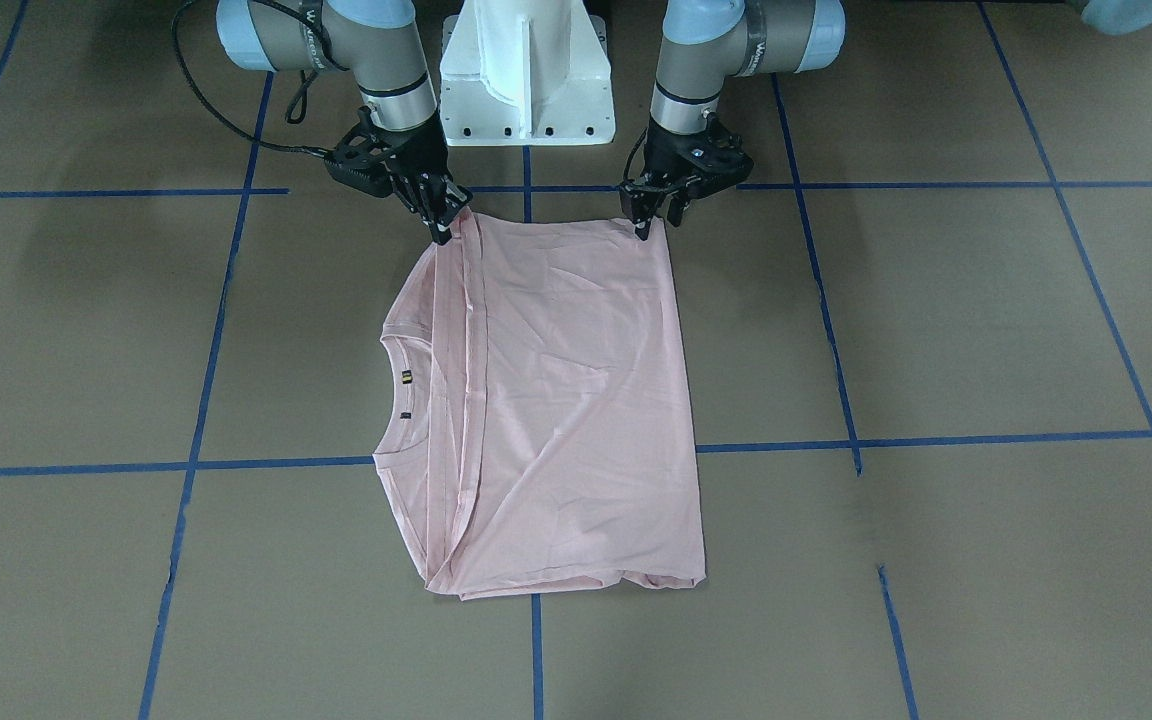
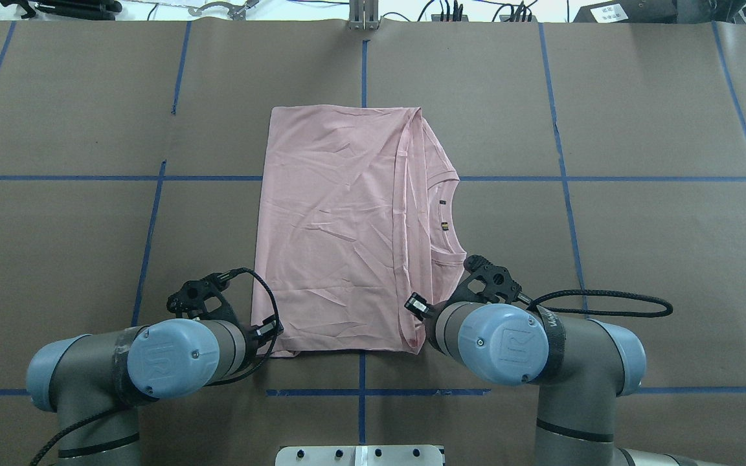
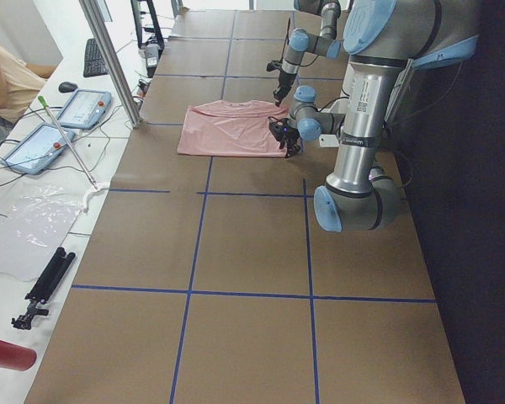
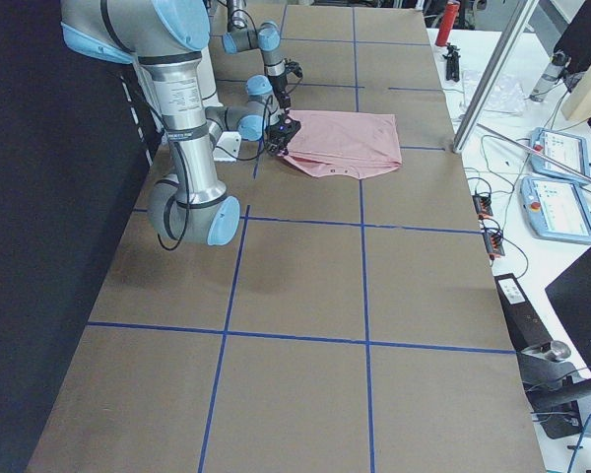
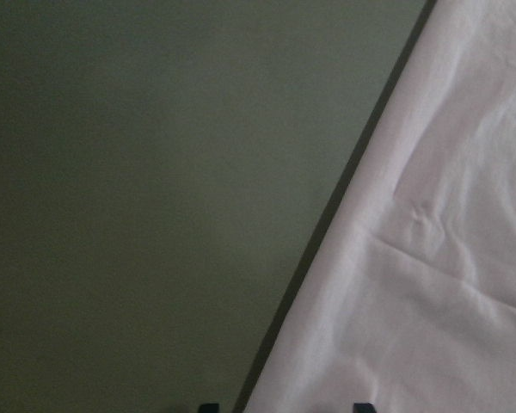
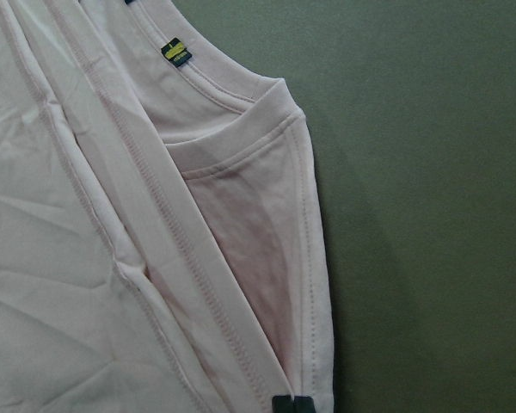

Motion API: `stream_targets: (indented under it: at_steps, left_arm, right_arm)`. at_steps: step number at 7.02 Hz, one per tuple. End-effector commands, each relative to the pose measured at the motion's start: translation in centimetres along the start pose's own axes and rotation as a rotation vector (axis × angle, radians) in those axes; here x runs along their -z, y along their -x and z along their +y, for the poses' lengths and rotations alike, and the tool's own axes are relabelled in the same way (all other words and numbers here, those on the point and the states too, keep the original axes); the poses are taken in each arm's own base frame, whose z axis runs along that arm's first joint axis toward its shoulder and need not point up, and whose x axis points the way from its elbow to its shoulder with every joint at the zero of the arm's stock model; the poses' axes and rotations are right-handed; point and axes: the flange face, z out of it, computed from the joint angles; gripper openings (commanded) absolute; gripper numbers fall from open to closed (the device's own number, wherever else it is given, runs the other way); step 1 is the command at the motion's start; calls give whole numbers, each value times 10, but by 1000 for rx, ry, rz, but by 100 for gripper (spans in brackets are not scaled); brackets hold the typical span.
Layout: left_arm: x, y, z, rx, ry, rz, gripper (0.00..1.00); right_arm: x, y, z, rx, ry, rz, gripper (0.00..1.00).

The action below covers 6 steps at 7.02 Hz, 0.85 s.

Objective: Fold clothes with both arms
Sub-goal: 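Lower the left gripper to the shirt's near corner beside the right gripper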

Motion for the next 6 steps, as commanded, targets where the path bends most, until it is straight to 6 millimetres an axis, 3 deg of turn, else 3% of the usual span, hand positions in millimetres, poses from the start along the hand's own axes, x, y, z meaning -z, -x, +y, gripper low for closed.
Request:
stream_targets:
  at_steps: [1,3,6]
  left_arm:
    - [-3,3,8,-10,8,-9,54]
    - [-5,4,9,-11,8,-12,0]
    - [12,-3,11,-10,18,17,0]
  right_arm:
    - [1,1,1,1,2,-2,0]
    - [9,3,0,-3,7,-16,0]
    - [7,0,-1,-2,5,-10,0]
